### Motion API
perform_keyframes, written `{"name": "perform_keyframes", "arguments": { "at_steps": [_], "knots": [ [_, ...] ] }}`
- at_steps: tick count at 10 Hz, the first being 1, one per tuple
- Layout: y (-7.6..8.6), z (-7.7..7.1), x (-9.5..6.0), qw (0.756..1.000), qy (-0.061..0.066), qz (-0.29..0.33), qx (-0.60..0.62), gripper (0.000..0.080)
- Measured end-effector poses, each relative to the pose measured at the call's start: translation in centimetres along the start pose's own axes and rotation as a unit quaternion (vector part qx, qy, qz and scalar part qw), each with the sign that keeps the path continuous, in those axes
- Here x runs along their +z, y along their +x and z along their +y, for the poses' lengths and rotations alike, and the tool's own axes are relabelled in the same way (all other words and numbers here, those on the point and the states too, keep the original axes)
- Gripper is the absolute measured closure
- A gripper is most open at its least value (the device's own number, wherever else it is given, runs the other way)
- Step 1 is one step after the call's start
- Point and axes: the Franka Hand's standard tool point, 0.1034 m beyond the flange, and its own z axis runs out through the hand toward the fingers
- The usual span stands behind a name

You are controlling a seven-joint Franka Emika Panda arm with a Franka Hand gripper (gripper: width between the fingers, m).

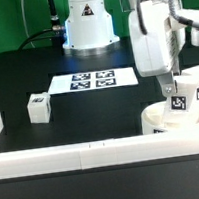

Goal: Assemble stool

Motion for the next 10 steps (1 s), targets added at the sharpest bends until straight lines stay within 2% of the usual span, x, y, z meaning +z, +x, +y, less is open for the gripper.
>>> {"name": "perform_keyframes", "arguments": {
  "at_steps": [2, 4, 5, 6, 7, 8, 10],
  "knots": [
    [-0.2, 0.0, 0.1, 0.997, 0.003, -0.011, 0.079, 0.0462],
    [-0.3, 0.0, 0.1, 0.994, 0.0, -0.022, 0.109, 0.0462],
    [-0.4, 0.1, 0.2, 0.995, 0.0, -0.022, 0.097, 0.0387],
    [-0.4, 0.1, 0.2, 0.996, 0.0, -0.022, 0.09, 0.0387],
    [-0.3, 0.0, 0.1, 0.997, -0.001, -0.021, 0.074, 0.0252],
    [-0.4, -0.3, -0.7, 0.999, -0.003, -0.025, 0.027, 0.0171],
    [-1.0, -0.7, -1.8, 0.999, 0.003, -0.033, -0.027, 0.0156]
  ]
}}
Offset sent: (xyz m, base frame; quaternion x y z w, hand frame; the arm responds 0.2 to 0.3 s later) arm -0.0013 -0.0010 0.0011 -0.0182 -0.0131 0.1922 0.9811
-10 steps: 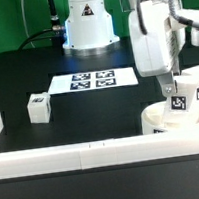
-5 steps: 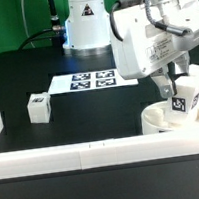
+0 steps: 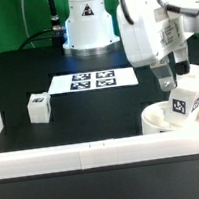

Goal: Assemble stool

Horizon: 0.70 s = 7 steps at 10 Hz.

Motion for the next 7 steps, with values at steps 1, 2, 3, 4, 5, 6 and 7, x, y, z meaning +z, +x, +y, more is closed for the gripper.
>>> {"name": "perform_keyframes", "arguments": {
  "at_steps": [1, 2, 3, 4, 5, 6, 7],
  "knots": [
    [0.18, 0.09, 0.21, 0.999, -0.001, 0.002, -0.041, 0.0151],
    [0.24, 0.13, 0.29, 0.997, -0.002, 0.002, -0.075, 0.0151],
    [0.24, 0.13, 0.3, 0.994, -0.002, 0.002, -0.11, 0.0151],
    [0.27, 0.16, 0.35, 0.991, -0.003, 0.002, -0.135, 0.0151],
    [0.33, 0.18, 0.4, 0.977, -0.005, 0.005, -0.213, 0.0151],
    [0.07, 0.22, 0.4, 0.959, -0.006, 0.008, -0.282, 0.0151],
    [-0.26, 0.24, 0.38, 0.934, -0.007, 0.008, -0.356, 0.0151]
  ]
}}
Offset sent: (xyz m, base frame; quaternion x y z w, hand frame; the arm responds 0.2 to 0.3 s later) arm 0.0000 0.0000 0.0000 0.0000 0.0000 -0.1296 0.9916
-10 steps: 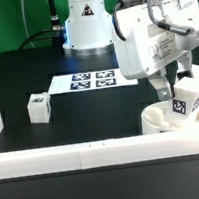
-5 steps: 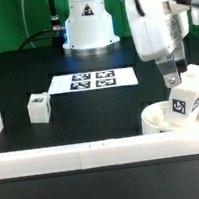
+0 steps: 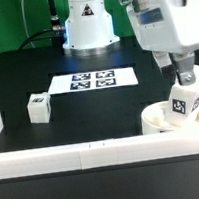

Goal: Assemble stool

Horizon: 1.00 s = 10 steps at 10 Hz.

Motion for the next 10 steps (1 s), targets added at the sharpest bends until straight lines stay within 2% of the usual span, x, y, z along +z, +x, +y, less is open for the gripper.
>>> {"name": "perform_keyframes", "arguments": {
  "at_steps": [2, 6, 8, 10],
  "knots": [
    [-0.53, -0.59, -0.17, 0.997, 0.003, 0.0, -0.072, 0.0151],
    [-0.07, -0.46, -0.19, 0.977, -0.003, 0.006, -0.211, 0.0151],
    [-0.22, -0.65, -0.23, 0.932, -0.01, 0.012, -0.362, 0.0151],
    [-0.39, -0.74, -0.1, 0.887, -0.012, 0.015, -0.461, 0.0151]
  ]
}}
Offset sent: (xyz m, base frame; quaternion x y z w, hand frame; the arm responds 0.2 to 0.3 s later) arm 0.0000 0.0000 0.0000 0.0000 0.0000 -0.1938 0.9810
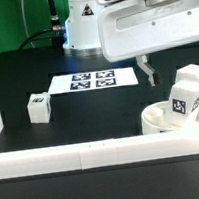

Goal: Assemble stool

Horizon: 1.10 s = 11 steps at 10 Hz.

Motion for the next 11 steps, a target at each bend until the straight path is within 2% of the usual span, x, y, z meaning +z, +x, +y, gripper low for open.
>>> {"name": "perform_keyframes", "arguments": {
  "at_steps": [2, 4, 6, 8, 11],
  "knots": [
    [-0.2, -0.5, -0.1, 0.998, -0.004, 0.002, -0.07, 0.0151],
    [0.0, 0.1, -0.1, 0.99, -0.014, 0.002, -0.14, 0.0151],
    [0.3, 0.6, 0.1, 0.957, -0.032, 0.002, -0.29, 0.0151],
    [0.5, 1.3, 0.2, 0.922, -0.041, -0.004, -0.385, 0.0151],
    [0.4, 1.3, 0.2, 0.926, -0.042, -0.011, -0.376, 0.0151]
  ]
}}
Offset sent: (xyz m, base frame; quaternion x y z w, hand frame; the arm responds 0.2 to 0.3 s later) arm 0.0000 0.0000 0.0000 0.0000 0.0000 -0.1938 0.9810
